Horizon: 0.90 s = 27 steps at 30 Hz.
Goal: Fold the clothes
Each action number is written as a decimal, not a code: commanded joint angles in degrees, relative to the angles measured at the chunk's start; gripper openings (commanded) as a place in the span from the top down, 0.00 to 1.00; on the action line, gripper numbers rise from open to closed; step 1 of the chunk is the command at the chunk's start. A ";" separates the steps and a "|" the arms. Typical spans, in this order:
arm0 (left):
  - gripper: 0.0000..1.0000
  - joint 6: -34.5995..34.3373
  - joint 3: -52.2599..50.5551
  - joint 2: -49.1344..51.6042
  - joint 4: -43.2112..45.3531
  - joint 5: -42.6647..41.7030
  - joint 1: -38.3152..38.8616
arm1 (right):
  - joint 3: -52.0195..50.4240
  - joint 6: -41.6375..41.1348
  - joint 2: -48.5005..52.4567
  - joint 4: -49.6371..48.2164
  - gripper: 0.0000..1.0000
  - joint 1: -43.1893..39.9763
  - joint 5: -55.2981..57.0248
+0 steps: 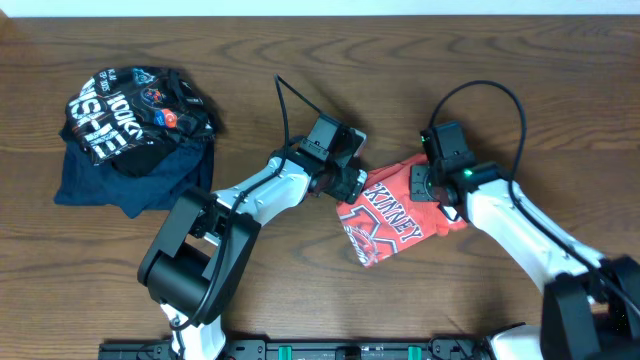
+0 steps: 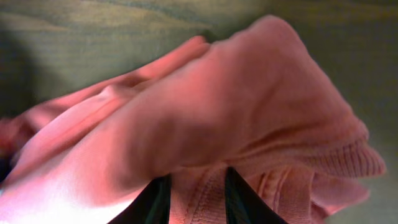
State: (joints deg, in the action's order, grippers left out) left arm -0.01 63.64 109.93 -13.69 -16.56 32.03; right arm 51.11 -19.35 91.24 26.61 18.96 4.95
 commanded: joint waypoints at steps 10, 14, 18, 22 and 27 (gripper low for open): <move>0.29 -2.43 0.07 -1.40 -15.54 -8.33 0.66 | 0.76 10.08 4.57 -2.95 0.65 -0.20 0.79; 0.28 -2.40 0.07 -5.22 -16.41 -7.30 0.83 | 2.80 11.52 2.19 -2.40 0.60 -0.15 -0.92; 0.25 -2.40 0.07 -10.67 -16.61 1.36 0.83 | 5.77 12.37 -2.21 1.57 0.52 -0.15 -1.79; 0.10 -1.90 0.07 -14.32 -14.53 8.33 0.28 | 7.08 12.33 -8.44 5.84 0.47 -0.22 -1.01; 0.07 1.22 0.09 -14.67 -12.04 8.24 -1.33 | 7.08 12.13 -16.31 11.65 0.42 -1.42 2.89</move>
State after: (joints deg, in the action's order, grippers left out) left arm -1.21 63.88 94.94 -26.06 -11.05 31.73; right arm 57.45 -7.62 78.08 36.34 18.65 4.99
